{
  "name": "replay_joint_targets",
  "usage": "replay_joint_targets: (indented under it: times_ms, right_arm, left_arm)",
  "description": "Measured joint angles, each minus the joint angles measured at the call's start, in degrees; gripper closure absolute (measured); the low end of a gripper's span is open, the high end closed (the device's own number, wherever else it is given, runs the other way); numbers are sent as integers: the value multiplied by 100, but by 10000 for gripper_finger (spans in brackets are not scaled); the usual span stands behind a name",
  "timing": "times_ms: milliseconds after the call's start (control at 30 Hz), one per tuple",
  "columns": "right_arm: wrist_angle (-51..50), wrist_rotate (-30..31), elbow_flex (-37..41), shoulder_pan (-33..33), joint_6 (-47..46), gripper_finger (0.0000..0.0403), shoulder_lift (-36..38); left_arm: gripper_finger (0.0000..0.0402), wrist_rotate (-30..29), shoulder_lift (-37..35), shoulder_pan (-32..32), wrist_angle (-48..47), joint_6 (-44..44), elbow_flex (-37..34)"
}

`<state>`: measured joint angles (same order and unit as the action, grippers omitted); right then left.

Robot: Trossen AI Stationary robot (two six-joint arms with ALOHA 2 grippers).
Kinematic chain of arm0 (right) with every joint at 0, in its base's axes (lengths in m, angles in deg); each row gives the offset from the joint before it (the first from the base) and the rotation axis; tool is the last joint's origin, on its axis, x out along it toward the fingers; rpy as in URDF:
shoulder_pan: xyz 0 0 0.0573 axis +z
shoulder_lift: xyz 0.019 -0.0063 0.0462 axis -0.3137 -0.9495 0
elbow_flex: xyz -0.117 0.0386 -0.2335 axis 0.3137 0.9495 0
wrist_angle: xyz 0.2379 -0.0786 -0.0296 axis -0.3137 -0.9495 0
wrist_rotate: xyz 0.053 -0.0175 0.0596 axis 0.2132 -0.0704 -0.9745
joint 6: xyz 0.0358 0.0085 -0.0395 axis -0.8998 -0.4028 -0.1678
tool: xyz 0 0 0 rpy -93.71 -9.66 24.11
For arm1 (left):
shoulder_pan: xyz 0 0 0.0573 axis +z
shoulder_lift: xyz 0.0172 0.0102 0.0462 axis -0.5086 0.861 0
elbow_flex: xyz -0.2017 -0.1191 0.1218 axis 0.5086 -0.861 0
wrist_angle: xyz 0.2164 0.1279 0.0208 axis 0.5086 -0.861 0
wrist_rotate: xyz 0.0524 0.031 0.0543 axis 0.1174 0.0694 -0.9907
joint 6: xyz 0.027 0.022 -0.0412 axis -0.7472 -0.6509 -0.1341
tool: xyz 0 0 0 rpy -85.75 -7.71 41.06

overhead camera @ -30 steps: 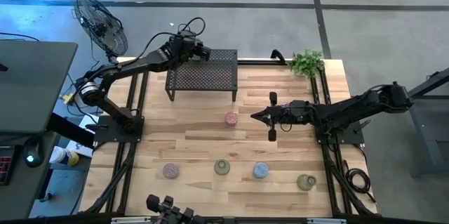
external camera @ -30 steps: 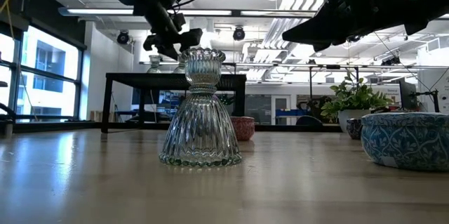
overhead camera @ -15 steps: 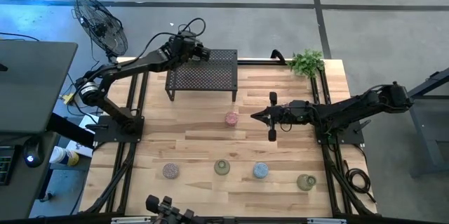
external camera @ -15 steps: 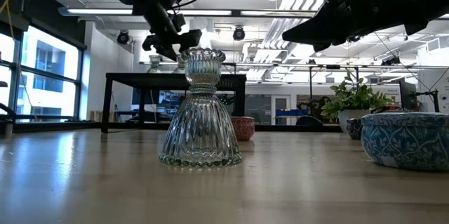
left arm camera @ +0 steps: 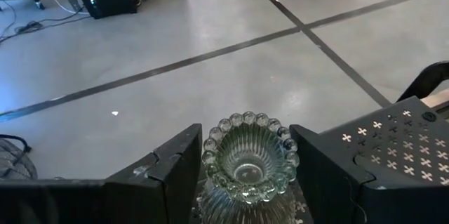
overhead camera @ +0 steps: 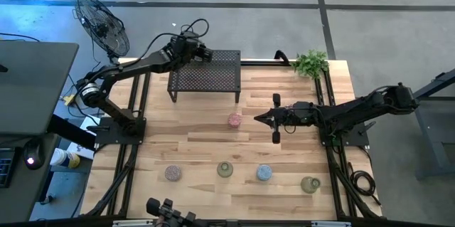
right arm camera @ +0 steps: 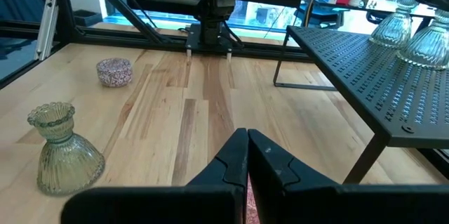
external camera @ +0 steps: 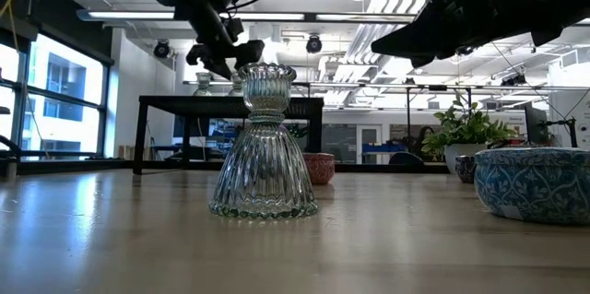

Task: Pick & Place candle stick holders
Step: Put the green glass candle holder on the shelf

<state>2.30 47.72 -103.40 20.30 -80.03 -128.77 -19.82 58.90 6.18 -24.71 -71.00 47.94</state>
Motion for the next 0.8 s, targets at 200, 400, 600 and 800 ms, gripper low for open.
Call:
replay_joint_targets:
  times_ms: [200, 400, 600, 800]
  right_arm:
    - [-1, 2, 0, 1, 0, 402, 0]
    - [-1, -20, 0, 0, 0, 401, 0]
    - [-3, -24, 0, 0, 0, 401, 0]
    - [-16, -26, 0, 0, 0, 402, 0]
  left_arm:
    - [192, -18, -2, 0, 0, -1, 0]
    - [192, -22, -2, 0, 20, -63, 0]
    - [192, -24, -4, 0, -139, -145, 169]
    - [192, -32, -7, -2, -557, -400, 592]
